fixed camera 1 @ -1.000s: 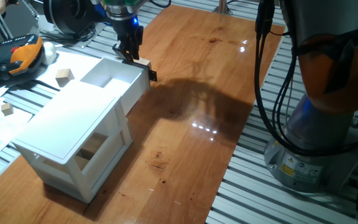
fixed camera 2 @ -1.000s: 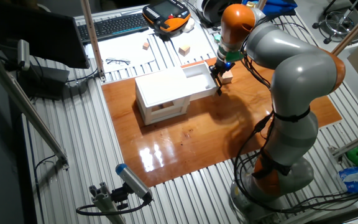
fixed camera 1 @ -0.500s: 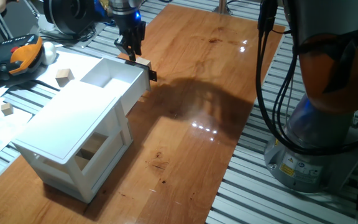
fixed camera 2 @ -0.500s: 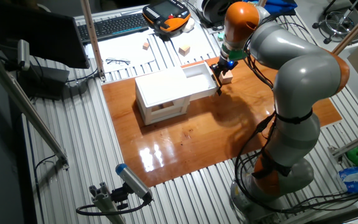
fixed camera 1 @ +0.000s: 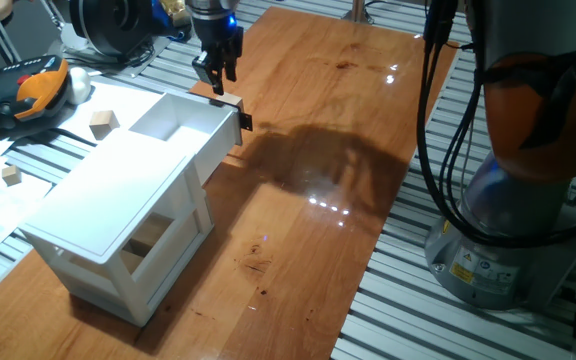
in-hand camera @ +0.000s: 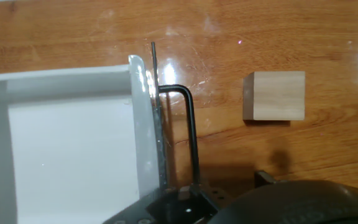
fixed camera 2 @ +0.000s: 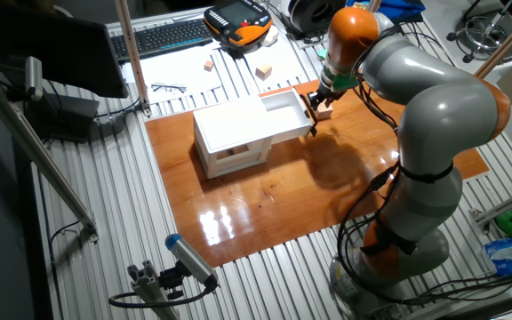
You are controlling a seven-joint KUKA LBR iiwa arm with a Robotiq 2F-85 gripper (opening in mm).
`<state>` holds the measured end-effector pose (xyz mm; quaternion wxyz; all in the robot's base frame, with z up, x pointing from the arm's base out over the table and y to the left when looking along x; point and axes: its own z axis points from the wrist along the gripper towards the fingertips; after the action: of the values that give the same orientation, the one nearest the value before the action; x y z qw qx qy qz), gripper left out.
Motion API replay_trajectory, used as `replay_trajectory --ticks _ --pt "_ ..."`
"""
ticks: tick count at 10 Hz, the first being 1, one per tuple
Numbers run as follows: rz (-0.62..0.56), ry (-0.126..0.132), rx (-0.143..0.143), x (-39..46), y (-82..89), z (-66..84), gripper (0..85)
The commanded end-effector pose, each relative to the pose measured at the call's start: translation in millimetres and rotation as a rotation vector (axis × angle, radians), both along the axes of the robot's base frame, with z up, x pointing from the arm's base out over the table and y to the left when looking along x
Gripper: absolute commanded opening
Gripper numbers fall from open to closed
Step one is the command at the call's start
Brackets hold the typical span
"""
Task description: Put things in the drawer
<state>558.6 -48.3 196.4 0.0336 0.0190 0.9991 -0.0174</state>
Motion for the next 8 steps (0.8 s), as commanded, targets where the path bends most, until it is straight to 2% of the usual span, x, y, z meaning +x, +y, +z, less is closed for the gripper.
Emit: replay_trajectory --ticks 1,3,6,8 --pt "-0.009 -0.003 0.009 -1.1 -2.2 -0.9 85.0" --pt "-0.043 -0.010 0.029 -4.8 -9.4 -2.6 85.0" --pt "-0.033 -0.018 -0.018 -7.3 -14.3 -4.8 85.0" --pt "-0.030 -0.023 -0.033 -9.8 -19.8 -8.6 85.0"
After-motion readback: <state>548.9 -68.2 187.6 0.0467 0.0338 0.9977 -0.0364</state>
